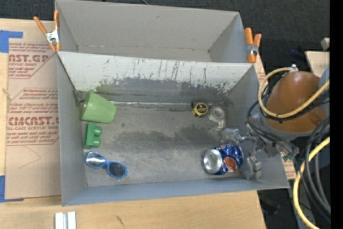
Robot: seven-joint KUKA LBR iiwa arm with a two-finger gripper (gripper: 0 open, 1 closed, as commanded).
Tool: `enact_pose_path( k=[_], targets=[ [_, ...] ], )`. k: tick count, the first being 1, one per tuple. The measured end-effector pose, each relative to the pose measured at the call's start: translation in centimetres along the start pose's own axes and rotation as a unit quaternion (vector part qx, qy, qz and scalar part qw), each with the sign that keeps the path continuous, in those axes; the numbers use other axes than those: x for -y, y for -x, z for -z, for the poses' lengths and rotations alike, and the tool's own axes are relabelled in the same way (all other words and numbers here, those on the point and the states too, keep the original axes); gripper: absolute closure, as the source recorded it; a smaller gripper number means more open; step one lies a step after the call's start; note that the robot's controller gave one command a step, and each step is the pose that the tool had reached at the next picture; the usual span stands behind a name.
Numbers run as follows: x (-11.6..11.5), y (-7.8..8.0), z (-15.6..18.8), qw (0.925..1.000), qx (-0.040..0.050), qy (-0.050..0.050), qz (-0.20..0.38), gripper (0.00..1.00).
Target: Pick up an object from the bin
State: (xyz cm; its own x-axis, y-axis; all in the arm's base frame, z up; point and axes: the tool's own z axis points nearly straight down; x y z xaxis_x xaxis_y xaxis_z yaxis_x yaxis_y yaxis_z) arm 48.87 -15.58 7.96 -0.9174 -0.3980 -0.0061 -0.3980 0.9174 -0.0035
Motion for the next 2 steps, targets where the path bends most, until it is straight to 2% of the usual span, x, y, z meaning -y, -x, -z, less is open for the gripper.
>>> enact_pose_path(
  k=[1, 2],
  targets=[
    [-0.2, -0.1, -0.1, 1.0, -0.0025, 0.002, 0.0, 1.0],
    [-1.6, 4.6, 11.0, 1.0, 0.0018, -0.001, -0.005, 1.0]
  ],
)
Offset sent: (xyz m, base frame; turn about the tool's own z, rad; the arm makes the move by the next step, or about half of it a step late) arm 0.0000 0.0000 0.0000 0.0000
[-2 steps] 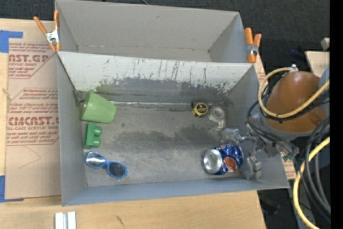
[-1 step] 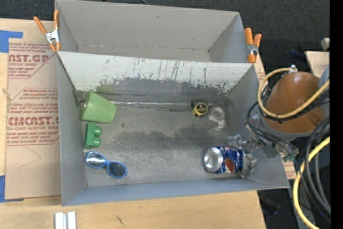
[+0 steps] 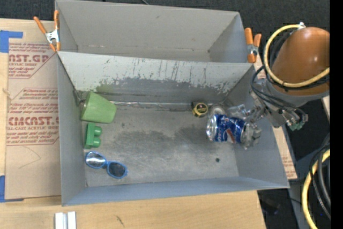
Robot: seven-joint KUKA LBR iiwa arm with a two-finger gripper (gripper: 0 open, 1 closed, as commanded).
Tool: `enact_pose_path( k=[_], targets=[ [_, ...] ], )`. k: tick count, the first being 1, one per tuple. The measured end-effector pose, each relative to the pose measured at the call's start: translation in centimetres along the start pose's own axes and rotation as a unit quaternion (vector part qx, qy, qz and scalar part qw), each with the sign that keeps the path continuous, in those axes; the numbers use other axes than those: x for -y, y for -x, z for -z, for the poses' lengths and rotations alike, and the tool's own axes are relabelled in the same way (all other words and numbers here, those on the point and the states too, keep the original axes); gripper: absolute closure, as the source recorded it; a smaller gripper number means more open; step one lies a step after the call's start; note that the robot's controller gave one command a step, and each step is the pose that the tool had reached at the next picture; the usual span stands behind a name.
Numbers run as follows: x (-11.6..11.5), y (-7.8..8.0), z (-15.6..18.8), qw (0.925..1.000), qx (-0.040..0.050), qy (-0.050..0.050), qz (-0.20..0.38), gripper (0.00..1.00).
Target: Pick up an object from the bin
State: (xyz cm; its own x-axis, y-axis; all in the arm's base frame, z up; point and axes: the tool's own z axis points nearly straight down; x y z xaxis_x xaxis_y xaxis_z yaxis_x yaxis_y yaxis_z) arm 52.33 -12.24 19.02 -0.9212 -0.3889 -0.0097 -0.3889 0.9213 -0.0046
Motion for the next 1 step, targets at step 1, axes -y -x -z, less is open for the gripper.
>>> enact_pose_path(
  k=[1],
  targets=[
    [1.47, 0.92, 11.85, 0.9998, 0.0005, -0.001, -0.02, 1.0]
  ],
)
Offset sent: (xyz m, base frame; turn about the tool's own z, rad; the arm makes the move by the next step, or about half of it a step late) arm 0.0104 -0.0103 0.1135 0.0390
